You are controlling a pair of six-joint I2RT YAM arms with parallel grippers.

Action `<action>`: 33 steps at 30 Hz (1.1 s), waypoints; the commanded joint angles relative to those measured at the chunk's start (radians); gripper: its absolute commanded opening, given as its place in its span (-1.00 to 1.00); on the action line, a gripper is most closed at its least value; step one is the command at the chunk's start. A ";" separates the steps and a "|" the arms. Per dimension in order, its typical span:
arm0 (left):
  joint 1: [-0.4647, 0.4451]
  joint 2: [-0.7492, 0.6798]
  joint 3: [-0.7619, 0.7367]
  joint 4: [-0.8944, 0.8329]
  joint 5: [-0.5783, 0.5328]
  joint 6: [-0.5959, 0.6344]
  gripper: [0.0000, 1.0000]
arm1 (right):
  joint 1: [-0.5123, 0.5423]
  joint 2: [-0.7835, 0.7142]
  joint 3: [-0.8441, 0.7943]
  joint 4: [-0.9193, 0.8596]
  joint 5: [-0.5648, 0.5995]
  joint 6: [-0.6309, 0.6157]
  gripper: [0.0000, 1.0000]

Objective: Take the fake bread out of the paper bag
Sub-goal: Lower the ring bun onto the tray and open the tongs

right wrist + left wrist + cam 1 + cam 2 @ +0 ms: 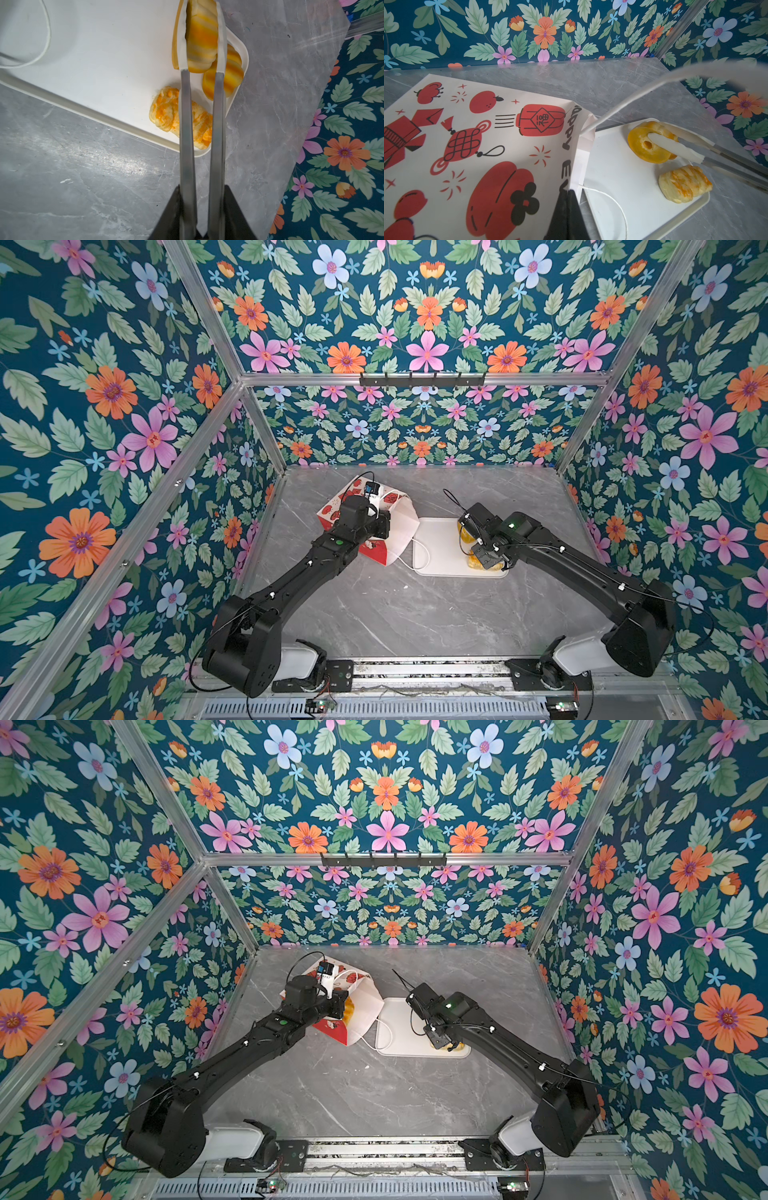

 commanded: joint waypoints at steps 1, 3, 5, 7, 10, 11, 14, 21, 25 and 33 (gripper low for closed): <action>0.002 0.004 0.001 0.032 0.003 -0.009 -1.00 | 0.001 -0.007 0.000 0.002 -0.075 0.024 -0.42; 0.004 0.008 0.000 0.035 0.005 -0.009 -1.00 | 0.003 -0.007 -0.004 0.003 -0.089 0.030 -0.37; 0.004 0.011 0.000 0.037 0.005 -0.009 -1.00 | 0.003 -0.009 -0.009 0.006 -0.113 0.036 -0.33; 0.003 0.012 -0.001 0.037 0.007 -0.010 -1.00 | 0.006 -0.013 -0.015 0.012 -0.133 0.041 -0.31; 0.004 0.012 -0.002 0.039 0.006 -0.012 -1.00 | 0.008 -0.024 -0.023 0.029 -0.169 0.051 -0.29; 0.004 0.012 -0.002 0.039 0.007 -0.012 -1.00 | 0.007 -0.028 -0.023 0.033 -0.182 0.054 -0.30; 0.005 0.012 -0.002 0.039 0.006 -0.011 -1.00 | 0.007 -0.035 -0.024 0.033 -0.208 0.061 -0.29; 0.006 0.011 -0.001 0.039 0.008 -0.012 -1.00 | 0.012 -0.073 -0.059 0.038 -0.303 0.104 -0.34; 0.007 0.011 -0.004 0.041 0.009 -0.012 -1.00 | 0.012 -0.110 -0.085 0.054 -0.351 0.126 -0.36; 0.006 0.008 -0.007 0.050 0.020 -0.021 -1.00 | 0.012 -0.171 -0.111 0.095 -0.341 0.140 -0.41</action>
